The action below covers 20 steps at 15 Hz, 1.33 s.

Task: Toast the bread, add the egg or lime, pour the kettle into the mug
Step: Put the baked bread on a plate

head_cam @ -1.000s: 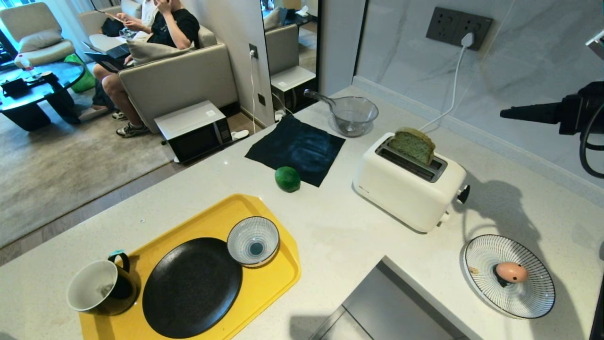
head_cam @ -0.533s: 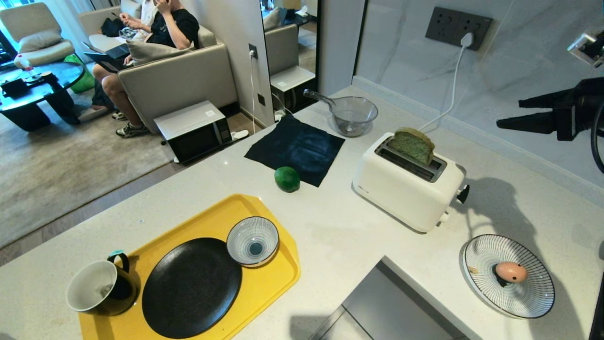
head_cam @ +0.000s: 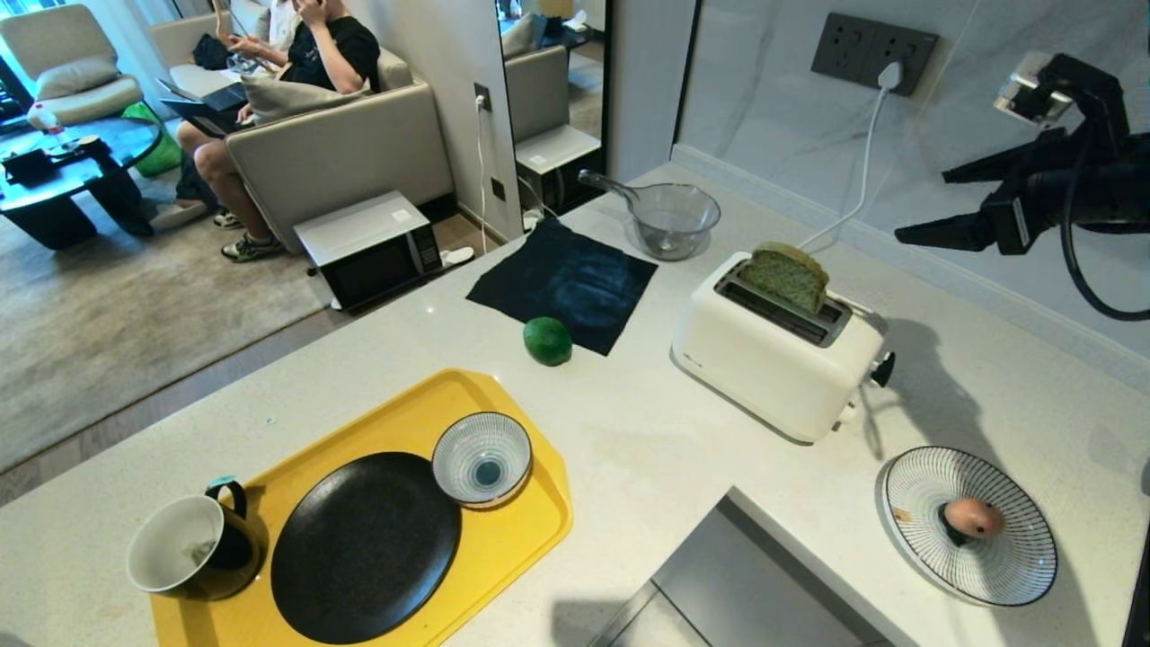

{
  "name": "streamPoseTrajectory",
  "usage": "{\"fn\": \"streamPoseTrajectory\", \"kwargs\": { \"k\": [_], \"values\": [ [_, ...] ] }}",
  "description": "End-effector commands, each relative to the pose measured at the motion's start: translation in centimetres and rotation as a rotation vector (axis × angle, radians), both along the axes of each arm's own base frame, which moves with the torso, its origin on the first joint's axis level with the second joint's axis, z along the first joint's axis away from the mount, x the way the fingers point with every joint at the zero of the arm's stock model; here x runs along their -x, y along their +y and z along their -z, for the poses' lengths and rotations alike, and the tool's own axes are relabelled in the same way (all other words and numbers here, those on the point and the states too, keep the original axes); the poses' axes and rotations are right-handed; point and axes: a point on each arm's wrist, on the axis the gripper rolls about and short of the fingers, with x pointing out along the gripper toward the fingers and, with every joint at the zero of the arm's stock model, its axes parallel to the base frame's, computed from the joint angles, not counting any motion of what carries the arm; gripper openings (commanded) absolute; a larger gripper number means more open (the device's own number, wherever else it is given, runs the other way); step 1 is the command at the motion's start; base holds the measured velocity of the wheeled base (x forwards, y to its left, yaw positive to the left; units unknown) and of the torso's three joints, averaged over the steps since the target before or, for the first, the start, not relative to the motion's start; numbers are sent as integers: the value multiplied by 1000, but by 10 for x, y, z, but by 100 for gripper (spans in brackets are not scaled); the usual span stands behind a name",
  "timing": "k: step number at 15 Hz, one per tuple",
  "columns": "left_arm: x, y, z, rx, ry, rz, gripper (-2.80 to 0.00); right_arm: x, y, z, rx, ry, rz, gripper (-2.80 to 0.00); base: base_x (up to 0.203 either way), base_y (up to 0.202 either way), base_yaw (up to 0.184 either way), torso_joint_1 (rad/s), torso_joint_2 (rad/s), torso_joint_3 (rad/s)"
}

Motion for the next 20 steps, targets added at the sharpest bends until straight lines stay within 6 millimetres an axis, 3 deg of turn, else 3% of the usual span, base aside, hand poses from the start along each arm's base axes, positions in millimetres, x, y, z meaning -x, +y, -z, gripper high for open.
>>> {"fn": "streamPoseTrajectory", "kwargs": {
  "k": [1, 5, 7, 20],
  "values": [
    [-1, 0, 5, 0, 15, 1, -280, -5, 13, 2, -76, 137, -10, 0, 0, 0, 0, 0, 0, 0],
    [-1, 0, 5, 0, 15, 1, -280, -4, 42, 6, -275, 310, 49, 0, 0, 0, 0, 0, 0, 0],
    [-1, 0, 5, 0, 15, 1, -280, -8, 52, 11, -286, 343, 96, 0, 0, 0, 0, 0, 0, 0],
    [-1, 0, 5, 0, 15, 1, -280, -39, 58, 42, -103, 307, 33, 0, 0, 0, 0, 0, 0, 0]
  ]
}}
